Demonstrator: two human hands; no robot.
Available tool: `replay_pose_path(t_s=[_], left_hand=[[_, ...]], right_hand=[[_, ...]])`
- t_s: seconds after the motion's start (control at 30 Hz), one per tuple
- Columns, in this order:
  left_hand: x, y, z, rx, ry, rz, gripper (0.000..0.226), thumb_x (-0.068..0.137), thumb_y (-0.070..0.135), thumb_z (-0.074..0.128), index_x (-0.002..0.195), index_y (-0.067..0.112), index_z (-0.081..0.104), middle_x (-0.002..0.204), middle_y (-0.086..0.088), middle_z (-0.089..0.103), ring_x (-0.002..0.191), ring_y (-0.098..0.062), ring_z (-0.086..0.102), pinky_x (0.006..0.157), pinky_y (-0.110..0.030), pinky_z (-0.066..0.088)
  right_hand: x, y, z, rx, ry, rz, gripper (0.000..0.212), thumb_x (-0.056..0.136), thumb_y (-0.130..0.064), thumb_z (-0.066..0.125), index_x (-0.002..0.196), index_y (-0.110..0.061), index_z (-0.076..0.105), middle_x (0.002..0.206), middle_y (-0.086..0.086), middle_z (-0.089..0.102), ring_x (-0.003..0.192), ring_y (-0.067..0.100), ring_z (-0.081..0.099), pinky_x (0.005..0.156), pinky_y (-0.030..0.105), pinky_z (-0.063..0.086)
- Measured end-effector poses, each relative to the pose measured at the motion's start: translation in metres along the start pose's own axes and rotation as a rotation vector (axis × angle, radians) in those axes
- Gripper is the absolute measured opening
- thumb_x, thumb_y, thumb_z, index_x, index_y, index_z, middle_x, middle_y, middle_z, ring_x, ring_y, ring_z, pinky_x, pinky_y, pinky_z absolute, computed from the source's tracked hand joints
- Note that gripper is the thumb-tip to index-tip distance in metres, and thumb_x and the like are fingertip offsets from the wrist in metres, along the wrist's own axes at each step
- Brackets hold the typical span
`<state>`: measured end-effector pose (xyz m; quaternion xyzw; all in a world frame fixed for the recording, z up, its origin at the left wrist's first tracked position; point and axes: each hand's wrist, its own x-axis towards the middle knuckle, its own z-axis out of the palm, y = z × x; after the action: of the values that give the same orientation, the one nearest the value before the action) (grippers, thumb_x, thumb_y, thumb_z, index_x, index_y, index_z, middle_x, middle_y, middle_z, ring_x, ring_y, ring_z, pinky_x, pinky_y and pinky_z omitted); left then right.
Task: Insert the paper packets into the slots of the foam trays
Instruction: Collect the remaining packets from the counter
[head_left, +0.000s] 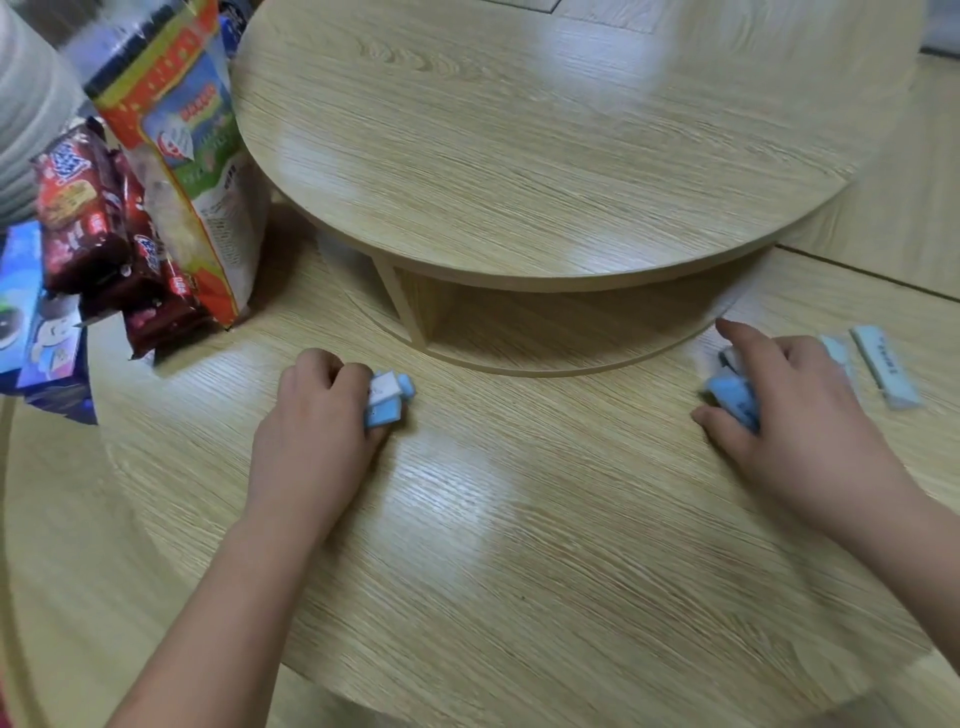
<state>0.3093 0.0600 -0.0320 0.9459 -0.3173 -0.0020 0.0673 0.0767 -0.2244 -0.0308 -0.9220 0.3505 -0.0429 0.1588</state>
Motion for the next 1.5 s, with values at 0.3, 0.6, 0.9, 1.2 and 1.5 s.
replay_pose_path(t_s=[0.3, 0.6, 0.9, 1.2, 1.5], left_hand=[[-0.018, 0.007, 0.002, -0.249, 0.069, -0.141, 0.022, 0.089, 0.038, 0.062, 0.091, 0.022, 0.048, 0.085, 0.005, 0.055, 0.079, -0.021, 0.053, 0.058, -0.036, 0.042], [-0.032, 0.052, -0.012, -0.717, 0.008, -0.250, 0.024, 0.092, 0.050, 0.054, 0.082, 0.029, 0.052, 0.072, 0.008, 0.062, 0.064, -0.007, 0.061, 0.057, -0.033, 0.043], [-0.034, 0.165, -0.011, -1.090, -0.167, -0.174, 0.024, 0.088, 0.049, 0.067, 0.072, 0.031, 0.061, 0.055, 0.010, 0.055, 0.049, 0.001, 0.049, 0.047, -0.012, 0.041], [0.002, 0.304, 0.023, -0.883, -0.263, -0.101, 0.034, 0.086, 0.049, 0.066, 0.078, 0.019, 0.053, 0.072, 0.004, 0.061, 0.072, -0.018, 0.059, 0.062, -0.035, 0.043], [0.027, 0.380, 0.038, -0.498, -0.223, -0.147, 0.038, 0.090, 0.048, 0.064, 0.109, 0.017, 0.053, 0.112, -0.005, 0.054, 0.098, -0.027, 0.061, 0.074, -0.034, 0.046]], right_hand=[[-0.010, -0.008, -0.002, 0.110, 0.038, 0.174, 0.079, 0.080, -0.024, 0.070, 0.148, -0.028, 0.029, 0.117, 0.018, 0.055, 0.092, 0.031, 0.050, 0.073, 0.036, 0.037], [-0.017, -0.012, -0.009, -0.075, -0.054, -0.065, 0.071, 0.071, -0.014, 0.073, 0.138, -0.019, 0.049, 0.103, 0.011, 0.058, 0.088, 0.032, 0.058, 0.066, 0.032, 0.036], [-0.023, 0.053, -0.039, 0.175, 0.051, -0.015, 0.084, 0.073, -0.019, 0.069, 0.143, -0.045, 0.029, 0.109, -0.013, 0.043, 0.085, 0.000, 0.039, 0.062, 0.018, 0.036], [0.034, 0.117, -0.053, 0.206, 0.029, 0.280, 0.082, 0.080, -0.044, 0.074, 0.148, -0.030, 0.031, 0.130, 0.009, 0.058, 0.116, 0.029, 0.055, 0.080, 0.029, 0.034], [0.053, 0.134, -0.065, 0.098, -0.106, 0.166, 0.066, 0.077, -0.046, 0.073, 0.135, -0.031, 0.046, 0.117, 0.000, 0.067, 0.101, 0.026, 0.063, 0.072, 0.031, 0.042]])
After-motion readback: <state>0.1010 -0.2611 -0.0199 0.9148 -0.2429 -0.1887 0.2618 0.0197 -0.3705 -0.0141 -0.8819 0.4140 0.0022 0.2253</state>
